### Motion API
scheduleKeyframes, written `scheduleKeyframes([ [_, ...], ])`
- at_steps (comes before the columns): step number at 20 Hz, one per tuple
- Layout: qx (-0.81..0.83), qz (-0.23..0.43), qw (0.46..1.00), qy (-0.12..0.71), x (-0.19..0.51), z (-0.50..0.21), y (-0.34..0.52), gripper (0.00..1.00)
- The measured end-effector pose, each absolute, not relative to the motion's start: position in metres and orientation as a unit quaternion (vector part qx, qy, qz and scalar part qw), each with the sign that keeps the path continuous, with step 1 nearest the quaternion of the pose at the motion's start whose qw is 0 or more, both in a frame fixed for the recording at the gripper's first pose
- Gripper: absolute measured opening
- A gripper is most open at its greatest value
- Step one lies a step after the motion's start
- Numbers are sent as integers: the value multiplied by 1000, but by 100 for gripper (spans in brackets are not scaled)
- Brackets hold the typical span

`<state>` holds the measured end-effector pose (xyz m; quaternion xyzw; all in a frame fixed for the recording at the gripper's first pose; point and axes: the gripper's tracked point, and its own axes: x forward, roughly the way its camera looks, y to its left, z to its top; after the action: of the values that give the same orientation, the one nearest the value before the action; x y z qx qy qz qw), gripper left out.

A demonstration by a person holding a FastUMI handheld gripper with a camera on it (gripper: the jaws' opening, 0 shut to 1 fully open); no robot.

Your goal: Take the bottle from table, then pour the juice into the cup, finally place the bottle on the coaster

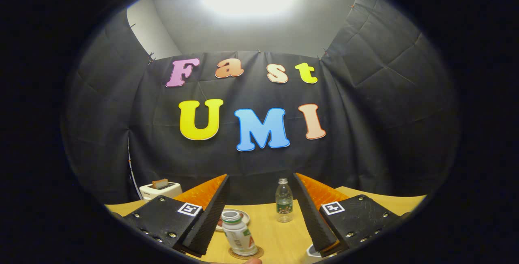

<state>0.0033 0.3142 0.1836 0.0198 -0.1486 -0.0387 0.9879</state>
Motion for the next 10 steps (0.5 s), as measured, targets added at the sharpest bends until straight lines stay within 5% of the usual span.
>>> scheduleKeyframes([
  [10,-59,-120,984,-119,-11,129,125,92],
])
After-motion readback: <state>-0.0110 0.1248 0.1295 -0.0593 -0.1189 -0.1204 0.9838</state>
